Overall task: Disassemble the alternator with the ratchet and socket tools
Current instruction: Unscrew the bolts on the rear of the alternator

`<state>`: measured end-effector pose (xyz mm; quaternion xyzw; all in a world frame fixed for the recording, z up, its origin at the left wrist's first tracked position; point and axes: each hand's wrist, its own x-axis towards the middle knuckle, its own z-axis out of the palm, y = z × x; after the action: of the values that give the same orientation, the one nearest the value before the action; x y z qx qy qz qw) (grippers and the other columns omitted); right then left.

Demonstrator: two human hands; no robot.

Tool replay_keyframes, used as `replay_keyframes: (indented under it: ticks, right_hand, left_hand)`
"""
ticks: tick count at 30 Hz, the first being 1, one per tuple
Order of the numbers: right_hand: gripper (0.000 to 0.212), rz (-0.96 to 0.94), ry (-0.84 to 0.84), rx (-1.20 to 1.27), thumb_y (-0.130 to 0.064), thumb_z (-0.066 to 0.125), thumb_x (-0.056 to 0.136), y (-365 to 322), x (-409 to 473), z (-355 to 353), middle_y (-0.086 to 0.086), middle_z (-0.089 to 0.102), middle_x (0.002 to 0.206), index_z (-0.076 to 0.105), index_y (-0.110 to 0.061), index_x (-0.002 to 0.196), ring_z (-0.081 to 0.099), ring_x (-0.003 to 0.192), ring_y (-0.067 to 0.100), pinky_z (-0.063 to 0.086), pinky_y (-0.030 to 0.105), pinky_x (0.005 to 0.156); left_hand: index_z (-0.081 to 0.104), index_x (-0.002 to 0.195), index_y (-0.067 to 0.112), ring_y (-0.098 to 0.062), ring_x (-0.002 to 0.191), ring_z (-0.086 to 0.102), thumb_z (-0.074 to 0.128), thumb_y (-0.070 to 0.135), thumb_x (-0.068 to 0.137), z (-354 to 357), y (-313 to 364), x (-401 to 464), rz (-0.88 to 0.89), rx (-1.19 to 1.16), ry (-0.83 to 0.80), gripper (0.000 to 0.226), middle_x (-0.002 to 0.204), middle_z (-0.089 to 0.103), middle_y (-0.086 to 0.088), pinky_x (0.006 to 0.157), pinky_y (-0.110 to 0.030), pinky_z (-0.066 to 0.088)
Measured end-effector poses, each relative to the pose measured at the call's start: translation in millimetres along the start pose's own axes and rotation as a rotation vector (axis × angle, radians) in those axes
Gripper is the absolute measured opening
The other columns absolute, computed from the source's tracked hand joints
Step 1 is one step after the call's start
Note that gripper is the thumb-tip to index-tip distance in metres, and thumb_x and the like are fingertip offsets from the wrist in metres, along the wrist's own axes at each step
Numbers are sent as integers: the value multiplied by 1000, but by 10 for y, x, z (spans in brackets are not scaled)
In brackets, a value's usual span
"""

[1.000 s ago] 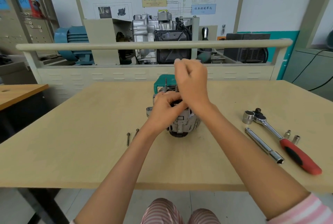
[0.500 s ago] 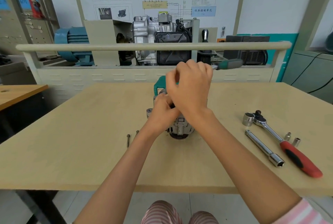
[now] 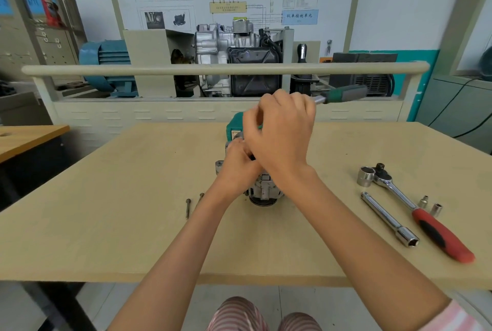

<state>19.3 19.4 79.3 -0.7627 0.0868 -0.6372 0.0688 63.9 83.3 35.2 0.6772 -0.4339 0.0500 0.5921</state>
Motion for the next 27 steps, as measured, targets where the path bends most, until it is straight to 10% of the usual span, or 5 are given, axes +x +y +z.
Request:
replay_keyframes:
  ticks: [9,18,22,27]
  right_hand:
    - [45,405,-349,1125,-17,36,86,-6,224,-96,5,31,44,37,-9,41,26,46,25,23,35,51]
    - [24,74,-126,-62,-22,44,83,42,38,-18,1,49,66,56,-11,66,37,70,16,29,31,84]
    - [43,175,-153,530,-17,42,84,35,159,-58,-8,30,43,30,-20,44,30,47,10,32,29,70]
    - [52,476,-275,1116,-12,32,95,63,239,-57,2,31,40,37,-15,43,32,46,18,32,25,52]
  left_hand:
    - [56,58,37,-4,57,43,55,23,82,-3,113,-20,69,57,-68,28,56,53,8,75,-37,28]
    - [41,52,9,-14,53,27,47,14,67,46,68,-4,11,34,-5,18,46,35,7,58,-30,21]
    - [46,44,29,-1,46,33,53,15,76,12,98,-19,24,25,-52,36,42,38,15,59,-28,23]
    - [66,68,11,-5,55,40,58,11,92,-27,66,8,83,71,-102,25,56,50,-1,70,-33,27]
